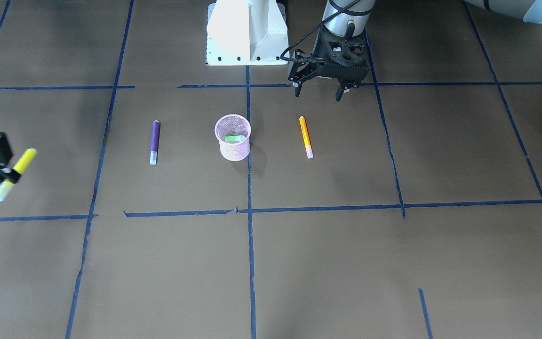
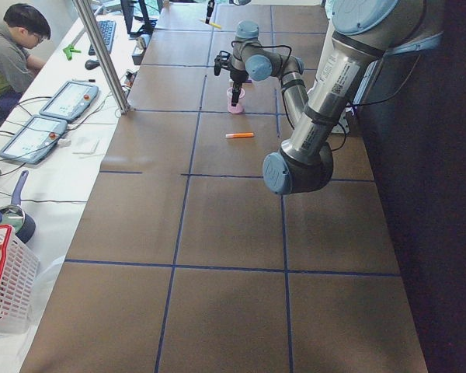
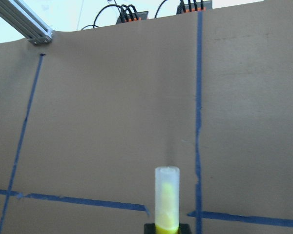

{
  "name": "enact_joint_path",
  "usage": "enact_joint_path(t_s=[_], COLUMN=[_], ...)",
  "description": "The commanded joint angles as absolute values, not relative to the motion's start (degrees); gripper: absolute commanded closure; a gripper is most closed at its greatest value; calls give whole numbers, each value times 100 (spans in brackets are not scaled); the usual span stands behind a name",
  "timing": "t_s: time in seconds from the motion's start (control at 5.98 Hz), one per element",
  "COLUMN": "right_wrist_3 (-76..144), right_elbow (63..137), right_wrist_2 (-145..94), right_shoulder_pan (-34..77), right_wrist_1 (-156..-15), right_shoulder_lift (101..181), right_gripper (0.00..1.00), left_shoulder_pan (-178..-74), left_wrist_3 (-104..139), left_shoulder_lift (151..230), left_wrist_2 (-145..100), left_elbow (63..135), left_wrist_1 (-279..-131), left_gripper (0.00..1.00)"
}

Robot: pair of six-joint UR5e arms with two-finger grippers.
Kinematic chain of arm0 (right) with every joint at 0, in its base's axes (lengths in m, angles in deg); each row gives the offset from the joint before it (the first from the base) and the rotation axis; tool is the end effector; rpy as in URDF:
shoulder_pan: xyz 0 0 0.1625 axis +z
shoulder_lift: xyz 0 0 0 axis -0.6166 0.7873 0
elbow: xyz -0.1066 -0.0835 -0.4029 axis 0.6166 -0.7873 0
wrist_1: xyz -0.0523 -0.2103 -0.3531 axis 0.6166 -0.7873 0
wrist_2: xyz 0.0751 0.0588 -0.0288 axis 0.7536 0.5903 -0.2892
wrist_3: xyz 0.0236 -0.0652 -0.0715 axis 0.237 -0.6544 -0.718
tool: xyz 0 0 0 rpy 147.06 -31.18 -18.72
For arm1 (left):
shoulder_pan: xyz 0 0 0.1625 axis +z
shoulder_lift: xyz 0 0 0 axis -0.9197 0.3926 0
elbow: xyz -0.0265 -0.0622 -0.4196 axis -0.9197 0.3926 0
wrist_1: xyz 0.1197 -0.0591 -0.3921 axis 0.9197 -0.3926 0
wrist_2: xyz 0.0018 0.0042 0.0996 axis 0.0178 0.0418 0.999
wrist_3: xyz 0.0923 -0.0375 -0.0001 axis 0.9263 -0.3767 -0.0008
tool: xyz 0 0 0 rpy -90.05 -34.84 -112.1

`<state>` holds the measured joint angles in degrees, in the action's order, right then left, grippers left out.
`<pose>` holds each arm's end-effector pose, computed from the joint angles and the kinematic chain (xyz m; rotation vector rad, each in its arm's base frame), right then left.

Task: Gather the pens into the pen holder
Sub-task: 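Carry the yellow marker upright with the right gripper toward the pen cup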

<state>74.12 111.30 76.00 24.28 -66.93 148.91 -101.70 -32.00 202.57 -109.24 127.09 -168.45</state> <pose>-0.1941 -0.5359 0.3596 0.3640 -1.0690 0.1436 0.3944 -0.3988 0.1646 0.1856 0.9068 -0.0056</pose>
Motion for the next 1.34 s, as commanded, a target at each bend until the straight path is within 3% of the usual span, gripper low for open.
enact_joint_path(t_s=[0.0, 0.5, 1.17], right_wrist_3=[8545, 9111, 9166], right_elbow=[11315, 11543, 11465], right_wrist_2=[6327, 3490, 848], right_shoulder_pan=[1349, -601, -2345], right_wrist_1=[-6701, -6719, -6728], right_shoulder_lift=[14248, 13683, 13681], right_gripper=[100, 100, 100], left_shoulder_pan=[-10195, -10221, -10221], left_wrist_3=[-3184, -3158, -3175], left_shoulder_lift=[20231, 20012, 20020], left_wrist_2=[-10944, -10953, -10962], left_elbow=[12709, 12665, 12577], left_wrist_1=[-16784, -16609, -16607], left_gripper=[0, 0, 0])
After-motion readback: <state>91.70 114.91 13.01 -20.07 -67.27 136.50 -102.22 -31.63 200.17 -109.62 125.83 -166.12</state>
